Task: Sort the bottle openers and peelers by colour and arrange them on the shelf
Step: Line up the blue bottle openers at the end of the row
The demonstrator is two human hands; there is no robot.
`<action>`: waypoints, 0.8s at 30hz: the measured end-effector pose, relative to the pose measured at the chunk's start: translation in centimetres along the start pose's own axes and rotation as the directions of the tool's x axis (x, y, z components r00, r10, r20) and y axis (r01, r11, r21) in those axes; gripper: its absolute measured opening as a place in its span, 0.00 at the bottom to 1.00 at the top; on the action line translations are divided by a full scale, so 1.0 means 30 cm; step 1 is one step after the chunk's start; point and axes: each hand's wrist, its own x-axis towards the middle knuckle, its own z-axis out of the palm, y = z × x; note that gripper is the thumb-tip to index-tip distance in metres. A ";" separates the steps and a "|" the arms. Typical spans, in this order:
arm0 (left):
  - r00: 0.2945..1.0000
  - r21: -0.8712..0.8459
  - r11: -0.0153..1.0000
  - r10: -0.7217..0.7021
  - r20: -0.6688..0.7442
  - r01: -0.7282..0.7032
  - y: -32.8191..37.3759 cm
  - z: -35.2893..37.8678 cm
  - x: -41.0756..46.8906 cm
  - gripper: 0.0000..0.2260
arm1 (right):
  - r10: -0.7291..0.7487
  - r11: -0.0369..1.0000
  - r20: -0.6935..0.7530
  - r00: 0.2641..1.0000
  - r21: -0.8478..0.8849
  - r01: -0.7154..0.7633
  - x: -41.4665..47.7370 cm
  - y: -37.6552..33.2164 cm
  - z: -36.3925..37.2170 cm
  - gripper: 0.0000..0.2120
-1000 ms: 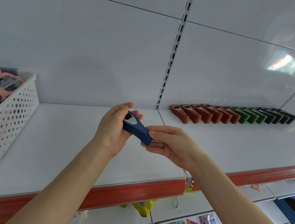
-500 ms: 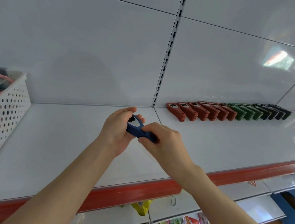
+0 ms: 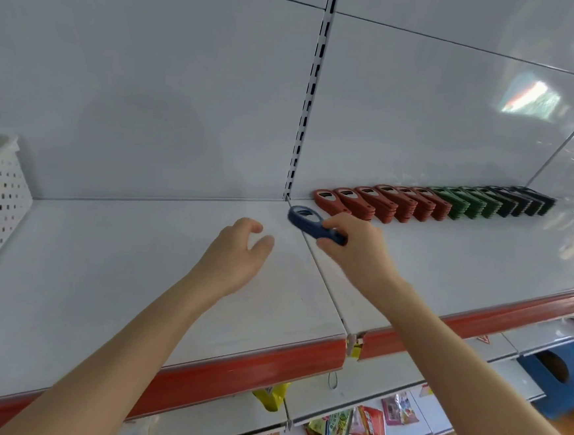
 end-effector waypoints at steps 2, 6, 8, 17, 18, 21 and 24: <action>0.993 0.403 0.909 0.082 0.082 -0.108 -0.042 0.009 0.004 0.19 | 0.039 0.996 -0.012 0.999 -0.082 -0.040 0.049 0.044 0.008 0.09; 0.987 0.662 0.742 0.002 0.162 -0.110 -0.079 0.030 0.004 0.18 | 0.122 0.959 0.025 0.992 -0.262 -0.111 0.130 0.078 0.059 0.11; 0.988 0.650 0.751 0.021 0.154 -0.117 -0.087 0.034 0.002 0.18 | 0.131 0.934 0.033 0.991 -0.341 -0.112 0.155 0.077 0.091 0.11; 0.989 0.628 0.765 0.074 0.131 -0.140 -0.107 0.038 -0.002 0.19 | 0.105 0.910 0.118 0.987 -0.411 -0.048 0.163 0.091 0.095 0.14; 0.988 0.627 0.766 0.078 0.130 -0.143 -0.109 0.039 -0.002 0.19 | 0.098 0.908 0.132 0.986 -0.419 -0.034 0.156 0.090 0.089 0.14; 0.989 0.621 0.770 0.084 0.125 -0.144 -0.111 0.040 0.000 0.19 | 0.088 0.919 0.157 0.984 -0.394 -0.019 0.155 0.086 0.080 0.14; 0.989 0.621 0.771 0.074 0.126 -0.137 -0.113 0.043 0.002 0.19 | 0.097 0.927 0.169 0.981 -0.375 -0.027 0.179 0.084 0.087 0.13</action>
